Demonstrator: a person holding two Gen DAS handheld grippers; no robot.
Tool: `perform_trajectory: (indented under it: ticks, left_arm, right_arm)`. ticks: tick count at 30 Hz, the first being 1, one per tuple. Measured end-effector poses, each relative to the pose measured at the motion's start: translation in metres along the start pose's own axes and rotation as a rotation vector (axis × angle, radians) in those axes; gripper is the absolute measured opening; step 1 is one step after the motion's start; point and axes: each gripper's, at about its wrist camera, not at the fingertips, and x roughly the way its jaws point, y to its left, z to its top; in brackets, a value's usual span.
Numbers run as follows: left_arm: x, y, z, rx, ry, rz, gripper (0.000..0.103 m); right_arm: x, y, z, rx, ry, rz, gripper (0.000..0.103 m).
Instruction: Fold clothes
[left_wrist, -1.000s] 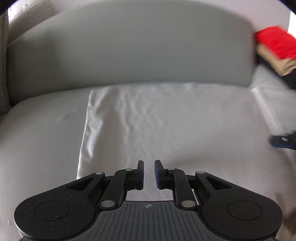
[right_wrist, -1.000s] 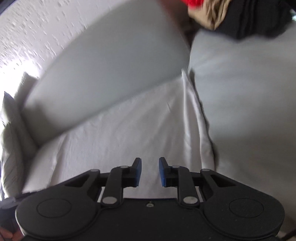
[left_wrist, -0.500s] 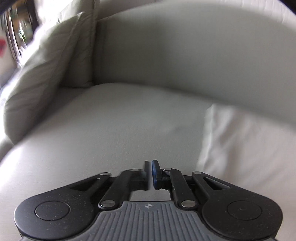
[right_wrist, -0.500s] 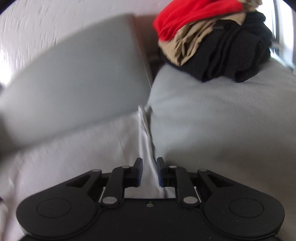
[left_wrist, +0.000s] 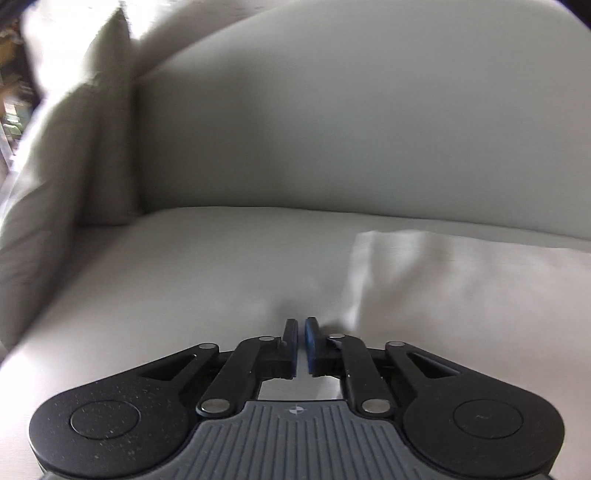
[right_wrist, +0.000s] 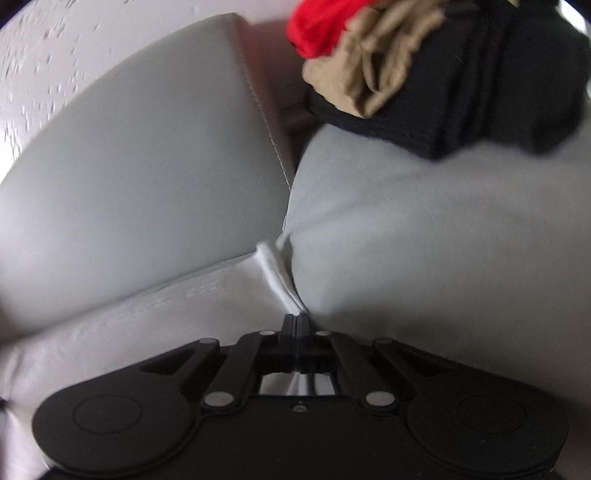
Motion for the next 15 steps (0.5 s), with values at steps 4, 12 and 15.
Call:
perform_trajectory:
  ticks: [4, 12, 15]
  left_arm:
    - [0.001, -0.007, 0.002, -0.029, -0.027, -0.086, 0.007]
    - [0.004, -0.02, 0.007, -0.088, -0.08, -0.258, 0.017]
    - [0.01, -0.015, 0.011, -0.139, -0.084, -0.222, 0.016]
  right_arm:
    - [-0.01, 0.005, 0.015, 0.065, -0.05, 0.104, 0.02]
    - [0.028, 0.001, 0.01, 0.23, 0.05, 0.413, 0.016]
    - [0.031, -0.012, 0.006, 0.231, -0.026, 0.308, 0.0]
